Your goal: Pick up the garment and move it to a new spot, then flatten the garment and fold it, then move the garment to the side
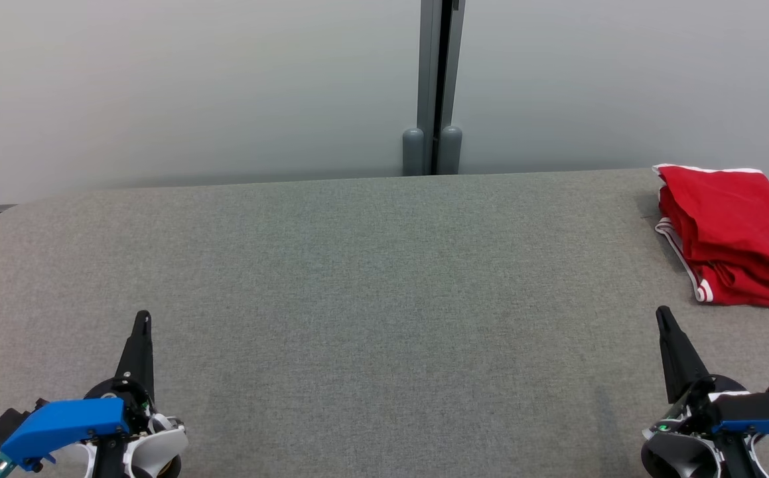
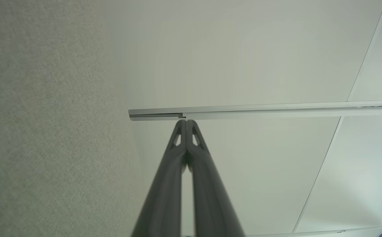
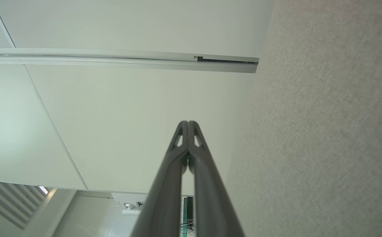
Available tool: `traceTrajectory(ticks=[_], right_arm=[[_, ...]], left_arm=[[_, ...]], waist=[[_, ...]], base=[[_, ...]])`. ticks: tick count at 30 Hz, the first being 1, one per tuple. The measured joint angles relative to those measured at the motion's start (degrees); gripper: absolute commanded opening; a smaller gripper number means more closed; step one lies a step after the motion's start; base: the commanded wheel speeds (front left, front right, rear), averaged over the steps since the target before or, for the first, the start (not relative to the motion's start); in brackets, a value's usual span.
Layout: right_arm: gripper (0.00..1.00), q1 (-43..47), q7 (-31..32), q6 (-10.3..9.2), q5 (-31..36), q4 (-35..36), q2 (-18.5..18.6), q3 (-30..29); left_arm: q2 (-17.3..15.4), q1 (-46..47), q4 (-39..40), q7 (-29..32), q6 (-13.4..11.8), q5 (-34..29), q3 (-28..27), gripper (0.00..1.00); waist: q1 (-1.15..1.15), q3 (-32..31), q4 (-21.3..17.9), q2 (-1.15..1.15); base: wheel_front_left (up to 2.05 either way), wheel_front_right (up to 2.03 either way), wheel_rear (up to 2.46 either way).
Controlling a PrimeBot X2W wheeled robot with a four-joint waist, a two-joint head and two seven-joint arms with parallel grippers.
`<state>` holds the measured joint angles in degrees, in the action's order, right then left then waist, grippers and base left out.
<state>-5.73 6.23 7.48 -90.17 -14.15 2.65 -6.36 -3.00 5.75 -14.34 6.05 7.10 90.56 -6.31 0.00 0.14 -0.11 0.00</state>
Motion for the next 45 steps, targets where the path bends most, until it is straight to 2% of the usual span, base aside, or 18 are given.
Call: traceTrajectory(ticks=[6, 45], right_arm=[[0.00, -0.1, 0.3, 0.00, -2.2, 0.0, 0.0, -0.1], [0.00, -0.2, 0.3, 0.00, -2.2, 0.0, 0.0, -0.1]], left_arm=[[0.1, 0.2, 0.2, 0.5, 0.1, 1.8, -0.3, 0.00], [0.1, 0.2, 0.2, 0.5, 0.1, 1.8, -0.3, 0.00]], waist=[[0.00, 0.0, 0.1, 0.00], [-0.01, 0.0, 0.1, -0.01]], base=[[0.00, 0.00, 0.00], [0.00, 0.00, 0.00]])
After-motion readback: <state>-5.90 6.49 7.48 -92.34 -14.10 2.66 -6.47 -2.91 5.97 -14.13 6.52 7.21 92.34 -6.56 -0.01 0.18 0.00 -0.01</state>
